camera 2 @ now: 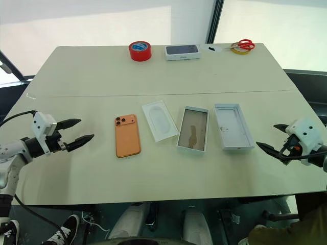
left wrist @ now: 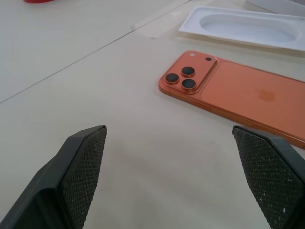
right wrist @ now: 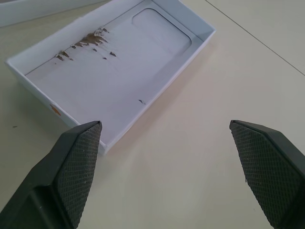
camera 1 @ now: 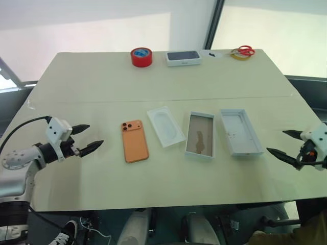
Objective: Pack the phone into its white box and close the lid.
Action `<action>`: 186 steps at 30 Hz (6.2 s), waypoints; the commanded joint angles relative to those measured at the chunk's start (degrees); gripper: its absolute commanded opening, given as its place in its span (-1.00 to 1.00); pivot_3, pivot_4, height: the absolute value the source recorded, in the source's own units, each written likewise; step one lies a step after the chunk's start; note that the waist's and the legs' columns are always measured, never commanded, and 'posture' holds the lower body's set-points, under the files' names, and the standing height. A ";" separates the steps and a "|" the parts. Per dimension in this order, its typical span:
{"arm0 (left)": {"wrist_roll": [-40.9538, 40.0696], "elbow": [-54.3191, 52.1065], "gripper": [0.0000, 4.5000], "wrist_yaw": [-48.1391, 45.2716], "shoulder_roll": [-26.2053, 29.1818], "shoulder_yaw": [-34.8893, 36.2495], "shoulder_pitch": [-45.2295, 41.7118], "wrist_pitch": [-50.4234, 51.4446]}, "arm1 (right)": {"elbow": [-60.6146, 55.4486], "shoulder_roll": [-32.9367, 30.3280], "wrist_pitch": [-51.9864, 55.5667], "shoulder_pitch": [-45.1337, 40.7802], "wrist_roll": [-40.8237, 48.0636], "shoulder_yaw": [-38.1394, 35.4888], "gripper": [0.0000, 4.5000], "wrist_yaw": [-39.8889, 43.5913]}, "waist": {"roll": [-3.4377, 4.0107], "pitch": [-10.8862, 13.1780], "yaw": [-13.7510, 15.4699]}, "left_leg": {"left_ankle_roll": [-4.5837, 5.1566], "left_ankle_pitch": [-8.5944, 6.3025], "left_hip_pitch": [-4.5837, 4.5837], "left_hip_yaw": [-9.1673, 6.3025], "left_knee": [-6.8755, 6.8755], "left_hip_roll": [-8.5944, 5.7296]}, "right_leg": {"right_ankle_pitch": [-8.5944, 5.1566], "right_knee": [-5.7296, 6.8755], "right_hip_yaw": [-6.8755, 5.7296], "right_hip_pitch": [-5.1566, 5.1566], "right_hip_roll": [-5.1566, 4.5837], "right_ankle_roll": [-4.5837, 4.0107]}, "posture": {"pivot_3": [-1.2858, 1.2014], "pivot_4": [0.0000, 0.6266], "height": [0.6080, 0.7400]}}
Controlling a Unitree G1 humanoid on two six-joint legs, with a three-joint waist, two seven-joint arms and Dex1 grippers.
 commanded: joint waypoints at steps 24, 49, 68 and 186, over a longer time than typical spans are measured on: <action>-12.56 -19.43 0.97 38.90 -28.40 -5.01 -19.27 57.26 | -21.92 3.82 10.42 -21.81 3.24 21.03 1.00 2.68 | -0.09 0.04 0.17 | 0.22 0.02 -0.03 -0.08 0.44 0.00 | 0.00 0.11 -0.09 0.22 0.09 0.07 | 0.03 -0.52 0.97; -16.38 -11.44 0.97 51.52 -46.34 9.79 -28.47 72.99 | -19.86 5.56 7.25 -19.36 1.14 20.86 1.00 0.66 | -0.11 0.04 1.70 | -0.01 -0.02 -0.09 -0.05 0.85 -0.05 | 0.00 0.17 -0.09 0.33 0.10 0.08 | 0.03 -0.52 0.97; -16.04 -4.87 -0.58 46.94 -43.88 3.42 -25.98 64.28 | -20.61 5.48 7.59 -19.15 1.03 20.99 1.00 -0.64 | -0.11 0.05 1.70 | 0.16 -0.14 -0.12 -0.05 0.80 -0.04 | 0.00 0.17 -0.07 0.27 0.09 0.08 | 0.03 -0.52 0.97; -6.15 -15.87 0.45 5.04 -8.55 -6.09 -7.33 11.68 | -6.68 27.09 7.82 -33.22 -21.38 45.93 -0.98 -11.24 | -0.11 0.07 -0.35 | -0.27 0.09 -0.13 -0.07 -0.12 -0.05 | 0.02 -0.03 0.00 -0.22 0.06 0.00 | 0.03 -0.52 0.97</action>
